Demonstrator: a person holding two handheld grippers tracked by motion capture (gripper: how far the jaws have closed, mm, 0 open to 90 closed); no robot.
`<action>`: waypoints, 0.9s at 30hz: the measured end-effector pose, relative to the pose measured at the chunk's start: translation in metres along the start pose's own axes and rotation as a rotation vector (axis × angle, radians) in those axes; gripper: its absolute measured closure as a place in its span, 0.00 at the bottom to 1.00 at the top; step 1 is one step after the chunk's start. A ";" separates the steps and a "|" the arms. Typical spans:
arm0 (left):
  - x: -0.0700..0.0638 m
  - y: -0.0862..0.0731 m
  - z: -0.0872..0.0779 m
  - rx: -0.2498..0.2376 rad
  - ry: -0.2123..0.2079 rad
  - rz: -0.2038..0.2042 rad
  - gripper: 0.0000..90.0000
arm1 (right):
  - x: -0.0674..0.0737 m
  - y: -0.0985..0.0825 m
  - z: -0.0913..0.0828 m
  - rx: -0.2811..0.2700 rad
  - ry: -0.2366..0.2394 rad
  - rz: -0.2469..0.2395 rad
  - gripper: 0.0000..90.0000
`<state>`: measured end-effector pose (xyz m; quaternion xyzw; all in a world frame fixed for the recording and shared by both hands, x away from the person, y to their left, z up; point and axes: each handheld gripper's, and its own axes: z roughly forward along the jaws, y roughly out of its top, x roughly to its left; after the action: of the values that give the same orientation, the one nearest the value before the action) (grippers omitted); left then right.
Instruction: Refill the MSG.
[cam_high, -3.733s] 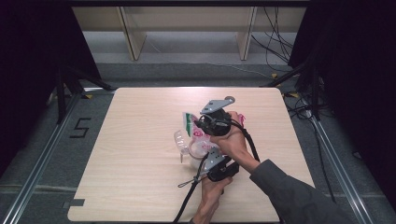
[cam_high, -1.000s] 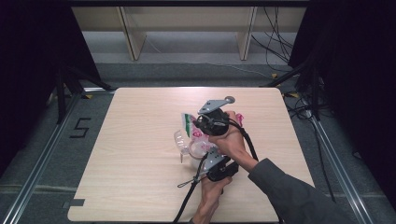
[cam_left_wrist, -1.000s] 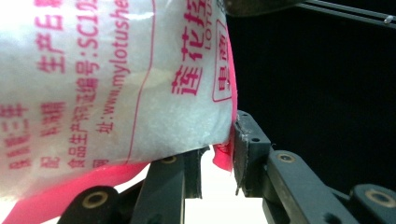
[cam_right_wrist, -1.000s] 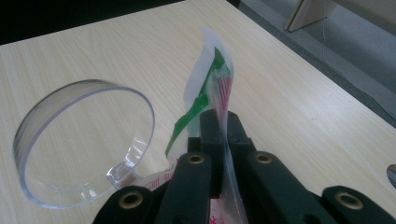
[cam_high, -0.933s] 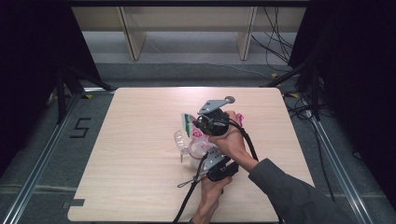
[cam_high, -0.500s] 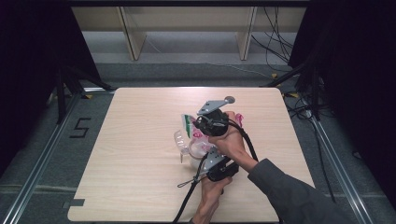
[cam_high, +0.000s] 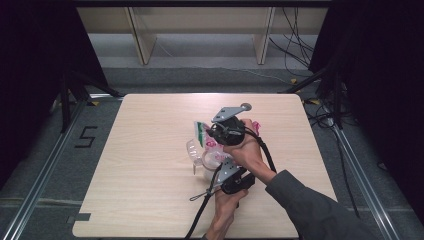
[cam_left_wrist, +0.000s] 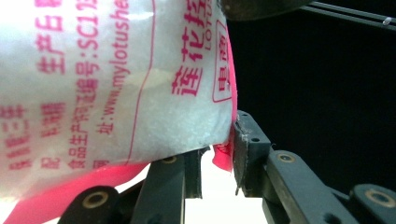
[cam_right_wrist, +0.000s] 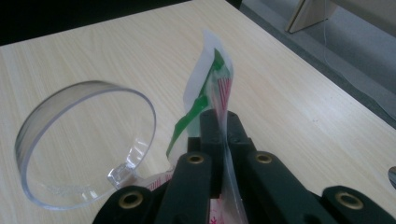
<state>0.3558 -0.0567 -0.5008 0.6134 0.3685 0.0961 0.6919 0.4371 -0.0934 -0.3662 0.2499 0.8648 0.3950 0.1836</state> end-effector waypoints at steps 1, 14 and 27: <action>0.000 0.000 0.000 0.004 0.004 0.008 0.83 | 0.002 0.000 0.000 0.009 0.001 0.010 1.00; 0.000 0.000 0.000 0.007 -0.004 0.012 0.83 | 0.001 -0.001 0.000 0.010 0.009 0.002 1.00; 0.000 0.001 -0.001 0.011 -0.006 0.017 0.83 | 0.000 -0.001 0.001 0.014 0.007 0.002 1.00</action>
<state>0.3555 -0.0556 -0.5002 0.6205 0.3617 0.0979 0.6889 0.4374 -0.0932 -0.3679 0.2505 0.8681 0.3897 0.1784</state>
